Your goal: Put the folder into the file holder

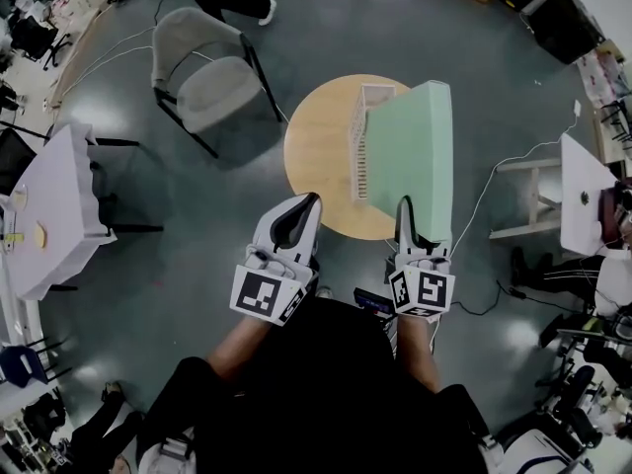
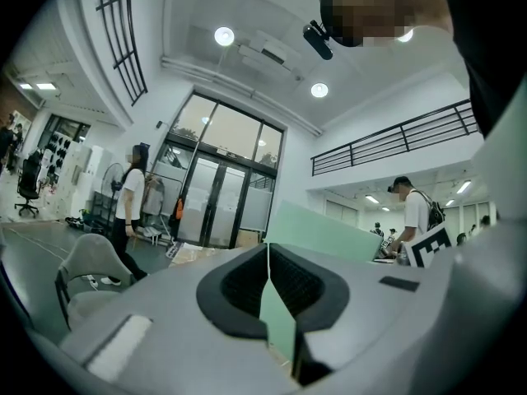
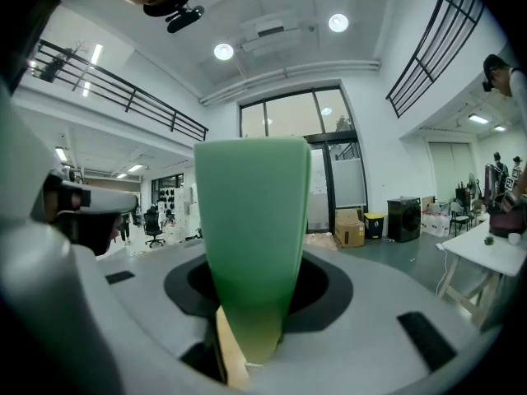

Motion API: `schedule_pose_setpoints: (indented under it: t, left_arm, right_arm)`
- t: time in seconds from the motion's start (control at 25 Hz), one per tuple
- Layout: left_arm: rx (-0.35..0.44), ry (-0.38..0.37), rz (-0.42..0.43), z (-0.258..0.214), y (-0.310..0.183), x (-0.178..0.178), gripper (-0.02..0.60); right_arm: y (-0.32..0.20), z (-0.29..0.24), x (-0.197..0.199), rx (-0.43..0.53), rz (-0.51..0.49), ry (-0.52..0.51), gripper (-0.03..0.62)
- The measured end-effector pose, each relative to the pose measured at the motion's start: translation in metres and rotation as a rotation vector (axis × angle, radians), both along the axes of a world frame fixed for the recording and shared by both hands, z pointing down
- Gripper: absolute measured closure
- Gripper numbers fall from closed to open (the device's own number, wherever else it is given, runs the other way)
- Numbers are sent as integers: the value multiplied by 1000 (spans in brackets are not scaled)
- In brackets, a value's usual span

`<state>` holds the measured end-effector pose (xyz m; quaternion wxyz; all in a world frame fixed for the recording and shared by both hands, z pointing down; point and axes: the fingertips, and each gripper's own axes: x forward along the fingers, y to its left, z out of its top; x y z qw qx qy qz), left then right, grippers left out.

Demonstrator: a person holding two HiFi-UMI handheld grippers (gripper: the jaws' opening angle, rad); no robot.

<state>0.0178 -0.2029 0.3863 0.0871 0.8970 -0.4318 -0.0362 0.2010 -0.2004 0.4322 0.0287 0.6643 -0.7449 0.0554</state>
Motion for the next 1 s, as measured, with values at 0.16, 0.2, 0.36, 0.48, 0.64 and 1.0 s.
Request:
schedule_pose_setpoints:
  t: [0.16, 0.2, 0.36, 0.48, 0.64, 1.0]
  left_arm:
    - [-4, 0, 16, 1, -12, 2, 571]
    - [-5, -1, 19, 1, -13, 2, 571]
    - [-8, -2, 29, 4, -20, 0, 571]
    - [-13, -3, 34, 5, -26, 0, 571]
    - [-17, -3, 38, 6, -30, 0, 571]
    - [-22, -5, 42, 8, -34, 2, 571]
  right_arm:
    - [-10, 4, -1, 7, 2, 12, 444]
    - [-11, 6, -2, 10, 1, 13, 444]
    - [-16, 13, -7, 15, -9, 30, 444]
    - [-21, 19, -9, 8, -11, 31, 444]
    - [-23, 27, -9, -5, -9, 31, 444]
    - [-27, 43, -7, -12, -12, 41, 445]
